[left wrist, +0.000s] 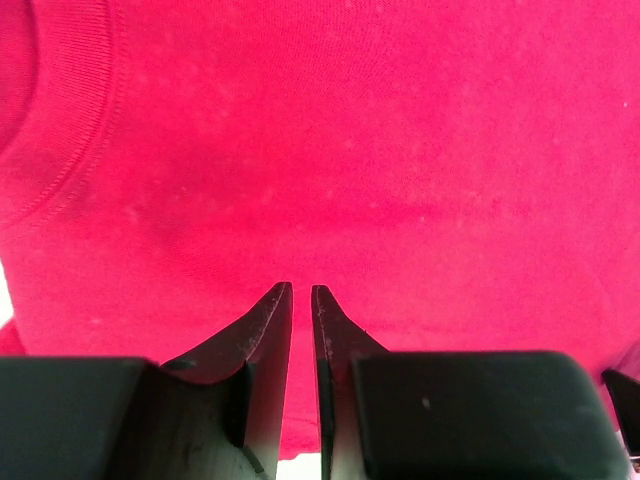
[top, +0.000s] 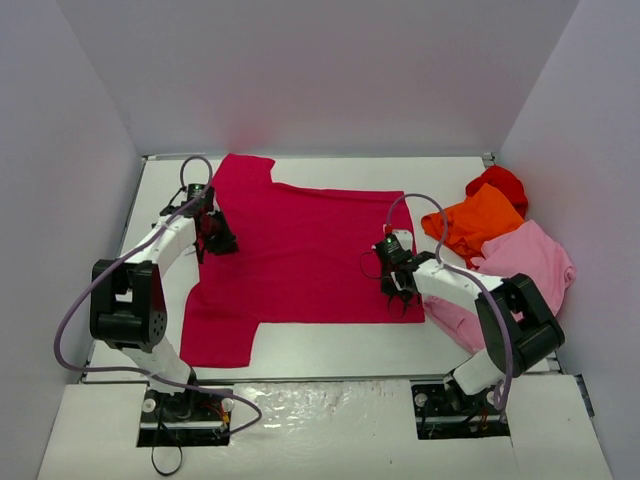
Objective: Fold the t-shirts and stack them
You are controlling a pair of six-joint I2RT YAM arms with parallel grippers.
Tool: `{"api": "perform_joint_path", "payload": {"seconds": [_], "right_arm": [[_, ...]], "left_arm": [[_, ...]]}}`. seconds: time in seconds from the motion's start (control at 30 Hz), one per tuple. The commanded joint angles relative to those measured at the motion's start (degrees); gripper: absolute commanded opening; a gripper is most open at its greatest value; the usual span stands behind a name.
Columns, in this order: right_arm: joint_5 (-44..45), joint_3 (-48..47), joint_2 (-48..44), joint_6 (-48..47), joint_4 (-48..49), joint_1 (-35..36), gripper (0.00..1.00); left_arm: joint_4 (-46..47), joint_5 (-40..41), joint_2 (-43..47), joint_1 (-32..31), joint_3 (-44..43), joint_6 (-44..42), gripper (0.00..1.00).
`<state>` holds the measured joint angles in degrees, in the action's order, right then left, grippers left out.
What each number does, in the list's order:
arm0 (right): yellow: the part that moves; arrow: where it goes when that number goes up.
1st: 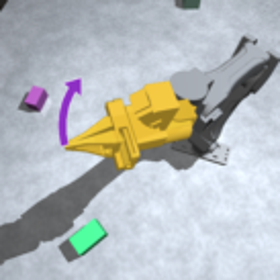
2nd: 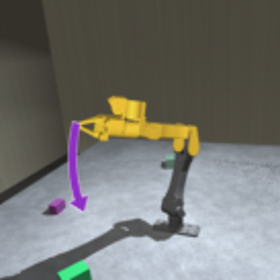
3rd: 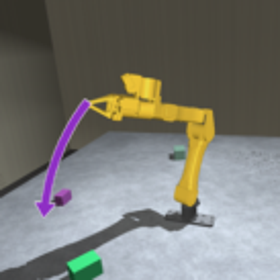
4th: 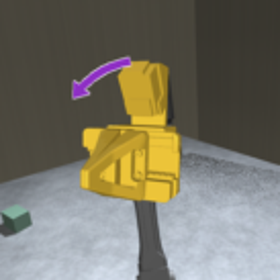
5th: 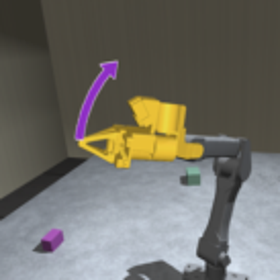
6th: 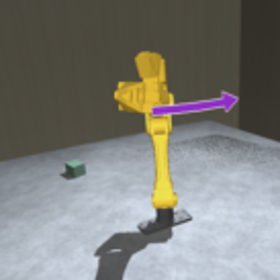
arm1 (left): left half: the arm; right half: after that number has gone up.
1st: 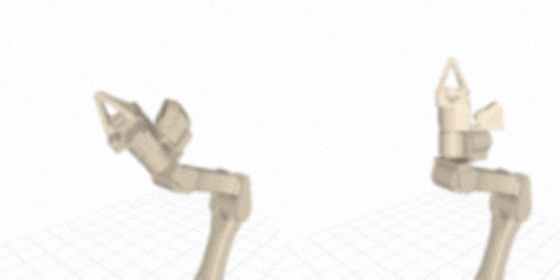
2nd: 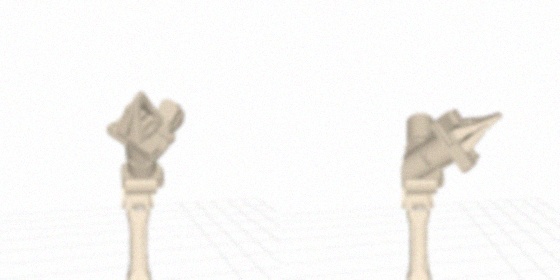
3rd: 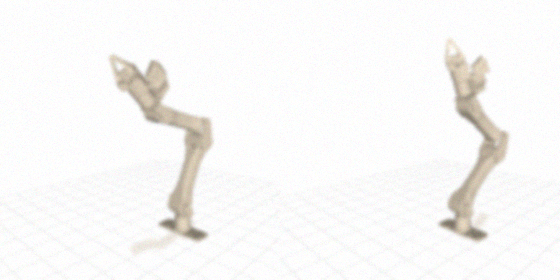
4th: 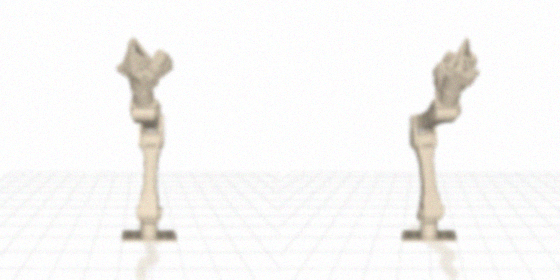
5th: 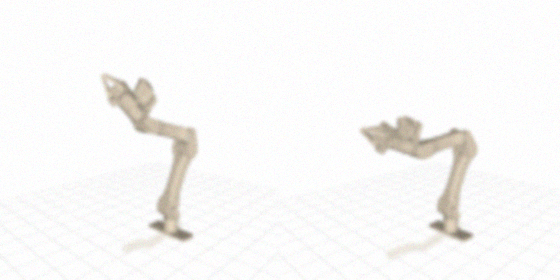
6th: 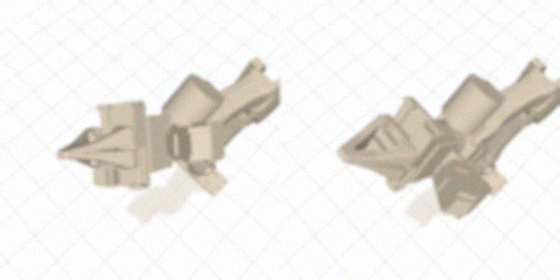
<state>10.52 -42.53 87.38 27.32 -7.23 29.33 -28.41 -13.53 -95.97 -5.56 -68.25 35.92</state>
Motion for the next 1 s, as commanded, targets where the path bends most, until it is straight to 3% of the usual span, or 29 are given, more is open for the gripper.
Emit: {"api": "perform_joint_path", "payload": {"seconds": [0.0,0.13,0.2,0.27,0.4,0.47,0.53,0.6,0.77,0.97], "right_arm": [[4.5,0.0,-2.0,1.6,-6.5,0.7,0.0],[6.6,-2.2,-2.8,2.3,-7.4,1.0,0.0],[8.8,-3.4,-5.5,3.7,-7.7,1.3,0.14],[10.8,-5.1,-8.6,4.9,-7.7,1.3,0.2],[13.9,-13.8,-10.1,3.0,-6.5,1.3,0.24],[13.4,-17.8,-7.8,-0.8,-1.3,1.3,0.24],[10.2,-20.7,-4.0,-5.0,8.3,0.8,0.24],[5.3,-25.9,2.6,-7.7,11.6,-0.8,0.2],[-6.7,-45.3,26.0,-9.5,11.6,-6.2,0.01],[-12.5,-62.2,40.6,-13.7,10.2,-8.9,0.0]], "left_arm": [[-0.4,0.5,4.4,-0.2,-1.7,-1.1,0.12],[-1.1,1.3,5.4,-0.2,-2.1,-1.5,0.13],[-1.1,3.0,6.7,-0.2,-1.9,-1.5,0.13],[-0.2,4.0,8.3,-0.3,-1.5,-1.5,0.13],[0.7,4.5,11.0,-0.7,-1.1,-1.0,0.13],[3.7,2.8,11.7,-1.2,0.6,1.4,0.13],[8.2,-1.6,10.9,-2.6,2.4,4.6,0.12],[11.7,-4.9,8.4,-4.1,2.3,6.5,0.12],[13.4,-7.2,-1.6,-11.9,-3.2,6.6,0.06],[17.3,-7.4,-4.4,-14.4,-4.3,7.4,0.05]]}}
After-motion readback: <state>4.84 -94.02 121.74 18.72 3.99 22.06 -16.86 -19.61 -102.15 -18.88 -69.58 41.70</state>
